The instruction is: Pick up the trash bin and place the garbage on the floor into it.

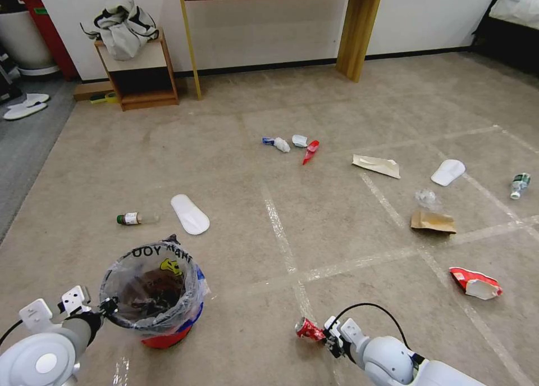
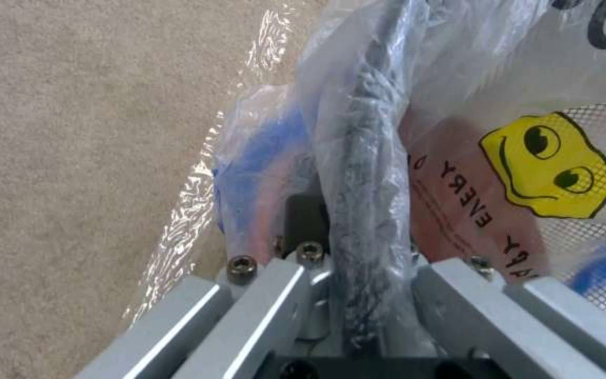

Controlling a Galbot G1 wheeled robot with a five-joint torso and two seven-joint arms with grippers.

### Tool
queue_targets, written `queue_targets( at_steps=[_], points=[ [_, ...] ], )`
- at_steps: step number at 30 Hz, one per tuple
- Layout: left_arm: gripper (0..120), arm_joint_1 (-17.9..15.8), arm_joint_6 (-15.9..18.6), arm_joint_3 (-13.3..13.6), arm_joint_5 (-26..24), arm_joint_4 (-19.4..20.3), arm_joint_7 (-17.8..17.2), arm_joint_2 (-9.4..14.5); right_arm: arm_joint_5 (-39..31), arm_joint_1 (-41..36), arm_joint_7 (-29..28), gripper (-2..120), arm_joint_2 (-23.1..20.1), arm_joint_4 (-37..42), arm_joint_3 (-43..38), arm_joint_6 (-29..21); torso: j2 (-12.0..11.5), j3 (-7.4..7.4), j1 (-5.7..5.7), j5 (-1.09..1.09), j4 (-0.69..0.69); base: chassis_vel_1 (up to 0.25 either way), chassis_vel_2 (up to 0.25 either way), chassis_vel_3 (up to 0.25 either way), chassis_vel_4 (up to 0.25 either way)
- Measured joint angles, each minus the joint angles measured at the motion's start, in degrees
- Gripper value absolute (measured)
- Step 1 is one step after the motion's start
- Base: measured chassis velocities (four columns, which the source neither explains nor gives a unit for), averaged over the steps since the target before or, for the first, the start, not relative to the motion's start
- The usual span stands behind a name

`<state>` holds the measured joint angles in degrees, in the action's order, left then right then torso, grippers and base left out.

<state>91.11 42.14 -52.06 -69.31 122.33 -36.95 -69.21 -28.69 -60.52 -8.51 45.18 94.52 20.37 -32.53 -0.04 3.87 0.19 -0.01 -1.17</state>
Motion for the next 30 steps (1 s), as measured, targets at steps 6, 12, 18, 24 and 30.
queue_targets(
  at_steps=[6,12,18,24,30],
  points=[
    [1,0.0,0.0,0.0,-0.3,0.9,-0.1,0.5,-0.9,-0.6,-0.7,35,-0.4,2.8,-4.4,1.1,0.0,0.00,0.00,0.01,0.00,0.000,0.000,0.000,0.000],
    [1,-0.6,0.0,0.3,-1.4,2.2,-0.3,1.2,-3.5,0.2,-1.2,35,-1.7,7.8,-11.7,1.9,0.0,0.00,0.00,0.01,0.00,0.000,0.000,0.000,0.000],
    [1,-1.6,0.0,1.5,-3.1,3.8,-0.2,2.0,-5.0,0.2,-1.4,35,-3.4,12.2,-18.1,3.5,0.0,0.00,0.00,0.00,0.00,0.000,0.000,0.000,0.000],
    [1,-3.2,0.0,5.0,-5.5,5.9,-0.4,4.3,-9.7,1.0,-3.1,35,-4.1,17.0,-21.6,9.0,0.0,0.00,0.01,0.02,0.00,0.000,0.000,0.000,0.000],
    [1,-4.7,0.0,8.3,-7.1,6.1,-0.1,8.2,-17.9,3.1,-5.1,35,-5.2,23.3,-24.0,11.5,0.0,0.00,0.00,-0.01,0.00,0.000,0.000,0.000,0.000]
  ],
)
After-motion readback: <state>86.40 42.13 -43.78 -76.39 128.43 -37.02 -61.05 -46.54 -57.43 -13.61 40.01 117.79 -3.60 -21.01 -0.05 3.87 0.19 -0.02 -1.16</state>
